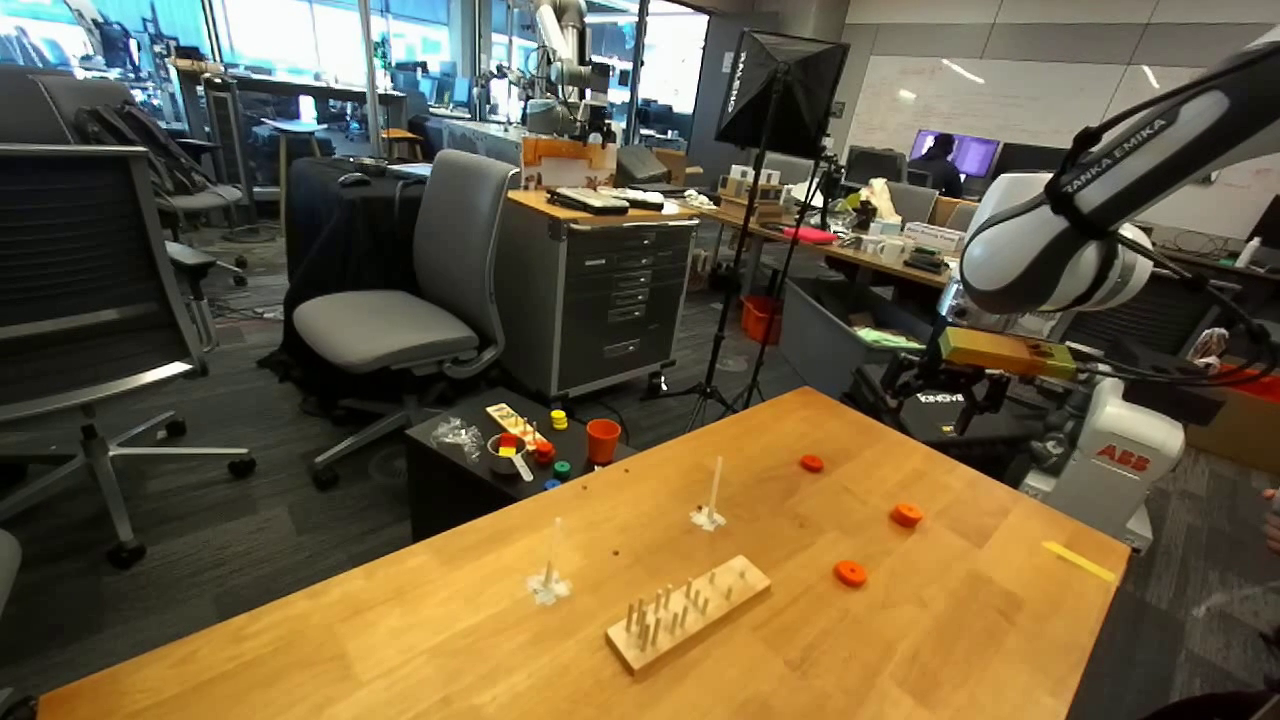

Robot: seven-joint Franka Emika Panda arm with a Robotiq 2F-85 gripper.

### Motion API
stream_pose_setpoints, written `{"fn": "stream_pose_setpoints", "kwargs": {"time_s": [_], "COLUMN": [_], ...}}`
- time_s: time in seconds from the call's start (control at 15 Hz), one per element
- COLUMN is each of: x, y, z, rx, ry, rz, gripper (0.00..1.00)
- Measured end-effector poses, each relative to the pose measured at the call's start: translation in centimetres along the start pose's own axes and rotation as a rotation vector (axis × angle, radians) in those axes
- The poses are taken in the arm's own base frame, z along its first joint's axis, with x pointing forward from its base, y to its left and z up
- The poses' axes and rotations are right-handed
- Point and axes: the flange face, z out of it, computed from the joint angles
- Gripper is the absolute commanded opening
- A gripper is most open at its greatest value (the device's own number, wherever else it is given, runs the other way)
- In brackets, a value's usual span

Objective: Attach the orange discs to the rods on the wooden rack

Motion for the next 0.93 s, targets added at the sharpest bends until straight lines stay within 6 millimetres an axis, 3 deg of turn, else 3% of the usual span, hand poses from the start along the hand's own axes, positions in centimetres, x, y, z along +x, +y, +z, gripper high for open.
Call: {"fn": "stream_pose_setpoints", "kwargs": {"time_s": [0.2, 0.6, 0.93], "x": [-0.2, -0.2, 0.5], "y": [0.8, 3.7, 3.0], "z": [1.6, 7.3, 8.9], "rx": [-0.025, -0.106, -0.097], "ry": [-0.023, -0.069, -0.067], "rz": [0.007, 0.045, 0.064], "gripper": [1.00, 1.00, 1.00]}}
